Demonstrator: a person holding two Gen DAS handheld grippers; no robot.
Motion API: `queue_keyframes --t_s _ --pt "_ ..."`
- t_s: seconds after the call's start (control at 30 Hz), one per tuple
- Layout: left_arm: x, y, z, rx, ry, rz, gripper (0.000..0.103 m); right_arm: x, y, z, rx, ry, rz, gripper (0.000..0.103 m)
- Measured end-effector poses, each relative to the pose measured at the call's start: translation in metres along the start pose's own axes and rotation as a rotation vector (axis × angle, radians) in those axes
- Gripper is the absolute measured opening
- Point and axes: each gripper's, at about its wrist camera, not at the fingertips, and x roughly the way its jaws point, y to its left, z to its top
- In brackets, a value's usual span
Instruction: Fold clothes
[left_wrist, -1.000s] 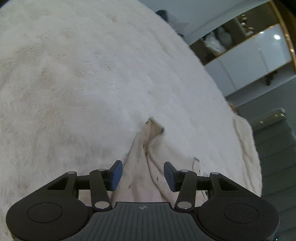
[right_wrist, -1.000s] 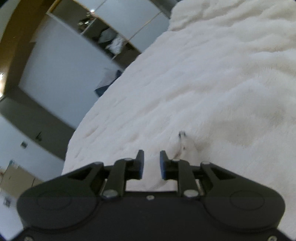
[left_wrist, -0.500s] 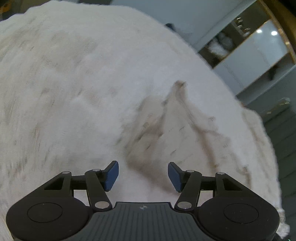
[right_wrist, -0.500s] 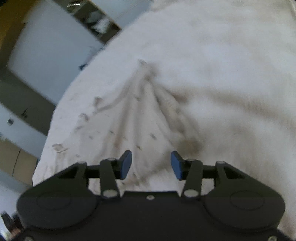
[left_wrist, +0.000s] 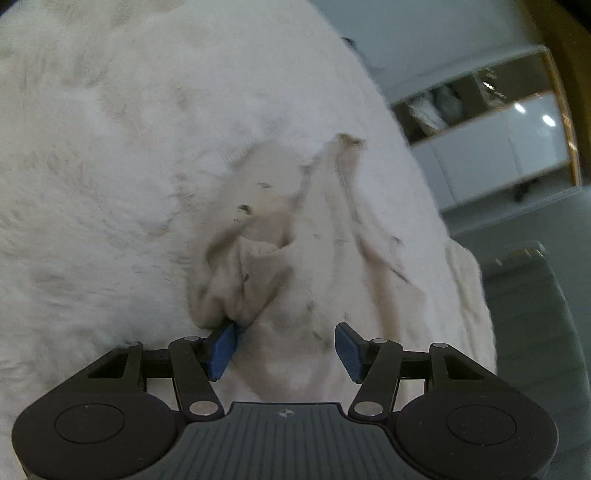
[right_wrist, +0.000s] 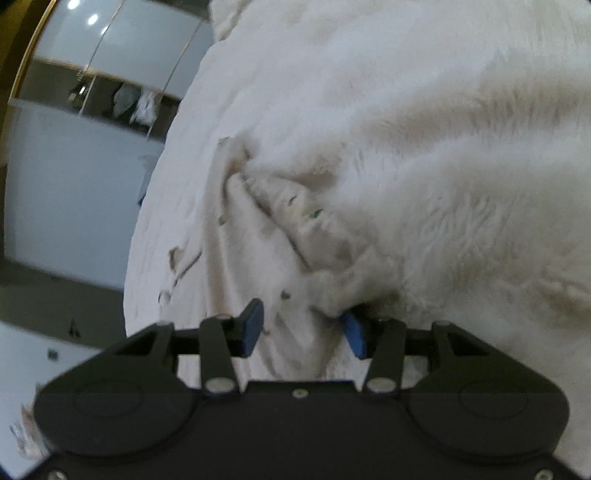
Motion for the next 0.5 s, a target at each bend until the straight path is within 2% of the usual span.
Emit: queue_keyframes --t_s 0.03,0.1,0.2,0.27,0.4,0.43,0.5 --pt "0.0 0.002 0.0 0.005 -0.031 0.017 0.014 0.006 -0.001 0.0 0.011 -0.009 -0.004 0.013" --pt "-0.003 0.005 0.001 -0.011 -0.066 0.003 0.007 0.018 -0.004 0.003 0.038 -0.036 0.022 0.01" --pt "-0.028 0.003 0.009 -0.025 -0.157 -0.026 0.004 0.014 0.007 0.01 -0.005 -0.126 0.075 0.007" --pt "-0.049 0.015 0.024 -0.086 -0.21 -0.076 0.004 0.008 0.006 0.016 0.007 -0.169 0.094 0.006" --pt "-0.047 0.034 0.027 -0.128 -0.15 -0.021 0.004 0.01 -0.008 0.029 0.083 -0.182 0.035 0.004" --pt "-0.041 0.038 0.022 -0.144 -0.097 0.012 0.005 0.01 -0.013 0.032 0.107 -0.187 0.021 0.004" --pt "-0.042 0.046 0.017 -0.189 -0.074 0.021 0.005 0.011 -0.01 0.035 0.081 -0.208 -0.022 0.004"
